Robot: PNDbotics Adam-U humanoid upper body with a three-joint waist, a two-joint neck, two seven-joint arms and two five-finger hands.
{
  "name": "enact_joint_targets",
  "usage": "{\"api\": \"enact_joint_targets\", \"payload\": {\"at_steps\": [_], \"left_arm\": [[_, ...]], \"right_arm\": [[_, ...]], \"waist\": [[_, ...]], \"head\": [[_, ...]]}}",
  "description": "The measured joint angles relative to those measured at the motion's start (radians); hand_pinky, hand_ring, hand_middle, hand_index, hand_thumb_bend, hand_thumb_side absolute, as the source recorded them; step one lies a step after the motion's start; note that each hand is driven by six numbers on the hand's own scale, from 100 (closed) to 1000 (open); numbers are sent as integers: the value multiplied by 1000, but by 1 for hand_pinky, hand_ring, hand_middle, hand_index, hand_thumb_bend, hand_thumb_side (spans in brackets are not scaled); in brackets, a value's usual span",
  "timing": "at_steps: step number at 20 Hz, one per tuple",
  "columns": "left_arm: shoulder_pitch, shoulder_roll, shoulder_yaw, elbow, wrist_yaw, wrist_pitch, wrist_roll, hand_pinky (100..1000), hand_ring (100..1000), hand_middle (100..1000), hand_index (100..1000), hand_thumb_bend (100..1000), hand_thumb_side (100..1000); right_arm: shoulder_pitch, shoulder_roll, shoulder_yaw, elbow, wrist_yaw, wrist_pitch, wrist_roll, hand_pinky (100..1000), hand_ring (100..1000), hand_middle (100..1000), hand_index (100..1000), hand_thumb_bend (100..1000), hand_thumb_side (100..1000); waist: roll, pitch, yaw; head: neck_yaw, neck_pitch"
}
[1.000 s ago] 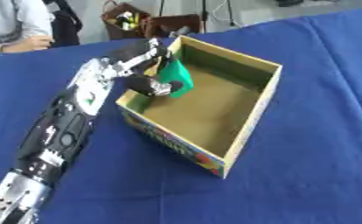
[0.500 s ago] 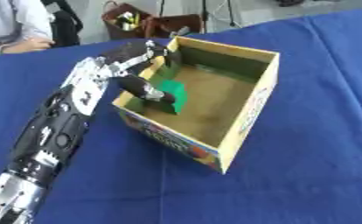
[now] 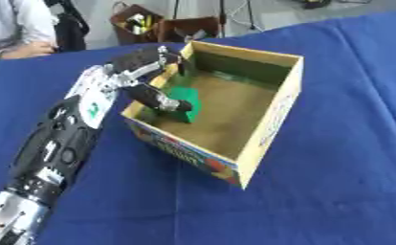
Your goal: Pick up objects on the table and place them in the box.
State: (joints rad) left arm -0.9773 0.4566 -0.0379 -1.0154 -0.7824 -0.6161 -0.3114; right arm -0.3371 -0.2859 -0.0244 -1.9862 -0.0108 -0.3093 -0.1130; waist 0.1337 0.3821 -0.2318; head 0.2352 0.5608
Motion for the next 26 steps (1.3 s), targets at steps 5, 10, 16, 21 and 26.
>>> {"api": "enact_joint_targets", "payload": {"at_steps": [5,10,16,21,26], "left_arm": [[2,2,5,-26,43,6,4,476,535,568,796,692,820],[2,13,7,-71,55,24,-21,501,542,579,793,674,843],[10,19,13,-140,54,40,-43,508,549,587,791,668,854],[27,34,30,-207,62,67,-24,509,551,593,788,664,863],[54,48,51,-296,100,105,14,490,540,593,779,662,879]], "right_arm": [[3,0,0,0,0,5,-1,986,913,699,842,100,807],[10,0,0,0,0,6,-2,985,912,699,842,100,807],[13,0,0,0,-4,7,-5,984,911,699,841,100,806],[21,0,0,0,-7,4,-7,983,910,698,840,100,805],[30,0,-6,0,-7,-1,-14,981,909,698,840,100,804]], "waist": [[-2,-2,10],[-7,-9,17],[-13,-16,22],[-20,-19,35],[-27,-20,49]], "head": [[1,0],[3,0],[4,2],[-1,9],[-18,12]]}}
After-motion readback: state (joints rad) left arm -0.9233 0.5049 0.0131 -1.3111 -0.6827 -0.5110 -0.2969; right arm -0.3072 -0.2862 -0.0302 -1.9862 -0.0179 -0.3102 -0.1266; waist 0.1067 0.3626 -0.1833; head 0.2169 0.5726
